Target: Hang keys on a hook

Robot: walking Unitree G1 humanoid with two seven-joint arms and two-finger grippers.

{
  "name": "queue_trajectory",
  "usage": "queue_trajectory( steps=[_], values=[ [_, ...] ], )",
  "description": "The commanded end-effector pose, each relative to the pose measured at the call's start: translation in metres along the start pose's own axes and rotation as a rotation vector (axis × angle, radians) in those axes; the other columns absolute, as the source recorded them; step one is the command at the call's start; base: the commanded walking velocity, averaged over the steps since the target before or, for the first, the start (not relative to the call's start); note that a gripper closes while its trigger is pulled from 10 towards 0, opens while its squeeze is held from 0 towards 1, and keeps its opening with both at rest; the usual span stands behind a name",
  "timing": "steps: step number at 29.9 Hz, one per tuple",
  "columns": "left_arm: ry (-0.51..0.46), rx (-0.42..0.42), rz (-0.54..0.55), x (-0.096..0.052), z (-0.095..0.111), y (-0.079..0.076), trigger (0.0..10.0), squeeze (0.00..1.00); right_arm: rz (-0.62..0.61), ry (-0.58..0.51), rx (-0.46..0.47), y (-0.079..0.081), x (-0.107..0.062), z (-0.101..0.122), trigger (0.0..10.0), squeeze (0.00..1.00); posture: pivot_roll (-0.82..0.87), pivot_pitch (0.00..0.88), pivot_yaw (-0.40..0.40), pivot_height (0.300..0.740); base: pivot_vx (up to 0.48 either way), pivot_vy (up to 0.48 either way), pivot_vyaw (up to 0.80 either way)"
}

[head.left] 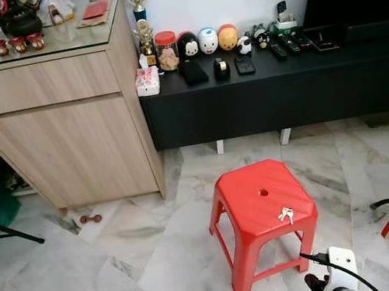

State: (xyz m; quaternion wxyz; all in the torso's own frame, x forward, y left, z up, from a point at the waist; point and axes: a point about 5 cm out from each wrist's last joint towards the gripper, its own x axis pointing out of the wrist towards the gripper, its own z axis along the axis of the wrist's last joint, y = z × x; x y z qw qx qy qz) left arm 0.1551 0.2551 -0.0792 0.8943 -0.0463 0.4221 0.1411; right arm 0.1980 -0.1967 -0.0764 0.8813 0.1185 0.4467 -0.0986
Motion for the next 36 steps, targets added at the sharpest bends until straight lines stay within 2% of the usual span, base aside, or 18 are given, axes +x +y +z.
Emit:
queue_trajectory(
  steps=[1, 6, 7, 9, 11, 15, 17, 20, 27, 31, 36],
  values=[
    [0.016, 0.019, -0.001, -0.0005, -0.0025, 0.0015, 10.0, 0.0, 0.0, 0.006, -0.006, -0.0005, -0.0002, -0.0013, 10.0, 0.0, 0.16, 0.0, -0.017, 0.74, 0.247, 0.0, 0.0],
    [0.014, 0.019, -0.001, -0.0003, -0.0018, 0.0012, 10.0, 0.0, 0.009, 0.009, -0.027, 0.0, 0.0, -0.0004, 10.0, 0.0, 0.16, 0.0, -0.018, 0.74, 0.254, 0.0, 0.0],
    [0.014, 0.018, -0.002, -0.0002, -0.0015, 0.001, 10.0, 0.0, 0.015, 0.016, -0.007, 0.0006, 0.0, -0.0011, 10.0, 0.0, 0.16, 0.0, -0.018, 0.74, 0.259, 0.0, 0.0],
    [0.013, 0.019, -0.004, 0.0, -0.0009, 0.0007, 10.0, 0.0, 0.008, 0.031, 0.091, 0.0021, 0.0, -0.0044, 10.0, 0.0, 0.16, 0.0, -0.016, 0.74, 0.261, 0.0, 0.0],
    [0.012, 0.02, -0.004, 0.0001, -0.0005, 0.0006, 10.0, 0.0, 0.041, 0.021, -0.004, 0.0026, 0.0002, -0.0006, 10.0, 0.0, 0.16, 0.0, -0.02, 0.74, 0.262, 0.0, 0.0],
    [0.012, 0.02, -0.005, 0.0002, -0.0002, 0.0008, 10.0, 0.0, 0.053, 0.012, 0.029, 0.0043, 0.0002, -0.0007, 10.0, 0.0, 0.14, 0.0, -0.019, 0.74, 0.259, 0.0, 0.0],
    [0.013, 0.021, -0.007, 0.0003, 0.0001, 0.0006, 10.0, 0.0, 0.067, 0.011, -0.059, 0.0039, 0.0004, 0.0023, 10.0, 0.0, 0.14, 0.0, -0.019, 0.74, 0.261, 0.0, 0.0],
    [0.011, 0.018, -0.007, 0.0003, 0.0002, 0.0006, 10.0, 0.0, 0.063, 0.015, -0.077, 0.0032, 0.0004, 0.0026, 10.0, 0.0, 0.15, 0.0, -0.02, 0.74, 0.263, 0.0, 0.0],
    [0.01, 0.014, -0.003, 0.0003, 0.0, 0.0003, 10.0, 0.0, 0.032, 0.011, -0.018, 0.0011, 0.0003, 0.0015, 10.0, 0.0, 0.16, 0.0, -0.019, 0.74, 0.263, 0.0, 0.0],
    [0.011, 0.011, -0.003, 0.0002, -0.0004, 0.0001, 10.0, 0.0, 0.013, 0.014, 0.061, 0.001, 0.0001, -0.0011, 10.0, 0.0, 0.16, 0.0, -0.019, 0.74, 0.263, 0.0, 0.0],
    [0.011, 0.01, -0.004, 0.0002, -0.0007, -0.0003, 10.0, 0.0, 0.024, 0.016, 0.052, 0.0008, 0.0001, -0.0008, 10.0, 0.0, 0.16, 0.0, -0.02, 0.74, 0.262, 0.0, 0.0]
  ],
)
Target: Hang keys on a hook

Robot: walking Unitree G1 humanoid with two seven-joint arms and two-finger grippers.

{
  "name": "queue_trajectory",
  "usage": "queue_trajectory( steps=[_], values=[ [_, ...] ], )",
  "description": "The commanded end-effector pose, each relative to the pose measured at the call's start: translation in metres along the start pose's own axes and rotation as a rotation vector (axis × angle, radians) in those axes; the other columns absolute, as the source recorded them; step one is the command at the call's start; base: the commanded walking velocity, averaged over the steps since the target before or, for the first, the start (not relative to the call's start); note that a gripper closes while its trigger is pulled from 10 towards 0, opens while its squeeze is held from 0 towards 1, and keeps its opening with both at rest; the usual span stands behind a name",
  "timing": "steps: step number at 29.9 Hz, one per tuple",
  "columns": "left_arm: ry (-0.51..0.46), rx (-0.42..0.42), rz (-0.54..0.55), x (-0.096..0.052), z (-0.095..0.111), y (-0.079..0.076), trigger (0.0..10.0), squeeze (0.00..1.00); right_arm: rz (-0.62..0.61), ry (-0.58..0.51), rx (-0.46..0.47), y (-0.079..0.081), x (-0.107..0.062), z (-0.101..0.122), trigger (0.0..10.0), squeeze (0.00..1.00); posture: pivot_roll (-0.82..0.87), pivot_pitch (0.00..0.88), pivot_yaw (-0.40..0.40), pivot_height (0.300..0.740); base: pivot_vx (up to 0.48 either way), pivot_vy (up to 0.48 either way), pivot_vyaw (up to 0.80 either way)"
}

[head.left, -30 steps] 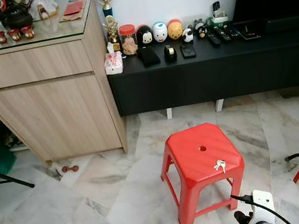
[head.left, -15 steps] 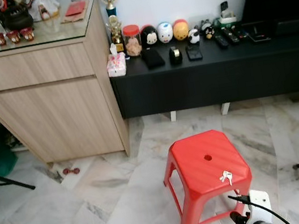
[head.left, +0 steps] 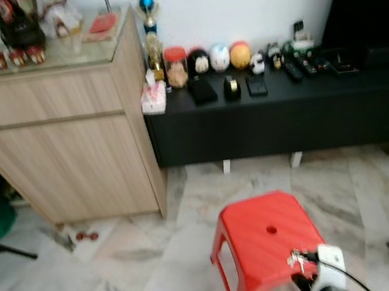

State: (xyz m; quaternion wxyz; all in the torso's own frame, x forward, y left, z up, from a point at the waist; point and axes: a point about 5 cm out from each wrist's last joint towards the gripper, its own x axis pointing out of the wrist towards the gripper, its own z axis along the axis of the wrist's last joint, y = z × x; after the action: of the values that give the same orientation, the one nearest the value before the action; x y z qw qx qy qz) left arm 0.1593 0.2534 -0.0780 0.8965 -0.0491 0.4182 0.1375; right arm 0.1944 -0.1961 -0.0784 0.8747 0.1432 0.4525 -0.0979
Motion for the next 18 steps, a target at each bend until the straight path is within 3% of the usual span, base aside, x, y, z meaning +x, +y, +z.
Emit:
queue_trajectory(
  steps=[1, 7, 18],
  values=[
    [0.019, 0.013, 0.005, -0.0011, -0.0041, 0.0024, 10.0, 0.0, 0.004, -0.006, 0.009, 0.0016, 0.0005, 0.0033, 10.0, 0.0, 0.16, 0.001, -0.022, 0.74, 0.262, 0.0, 0.0],
    [0.02, 0.013, 0.006, -0.0012, -0.0044, 0.0026, 10.0, 0.0, 0.011, -0.01, -0.003, 0.002, 0.0005, 0.0039, 10.0, 0.0, 0.16, 0.001, -0.024, 0.74, 0.263, 0.0, 0.0],
    [0.022, 0.018, 0.004, -0.0016, -0.0057, 0.0025, 10.0, 0.0, 0.025, -0.042, -0.007, 0.0014, 0.0001, 0.0057, 10.0, 0.0, 0.16, 0.01, -0.024, 0.74, 0.0, 0.0, 0.0]
  ],
)
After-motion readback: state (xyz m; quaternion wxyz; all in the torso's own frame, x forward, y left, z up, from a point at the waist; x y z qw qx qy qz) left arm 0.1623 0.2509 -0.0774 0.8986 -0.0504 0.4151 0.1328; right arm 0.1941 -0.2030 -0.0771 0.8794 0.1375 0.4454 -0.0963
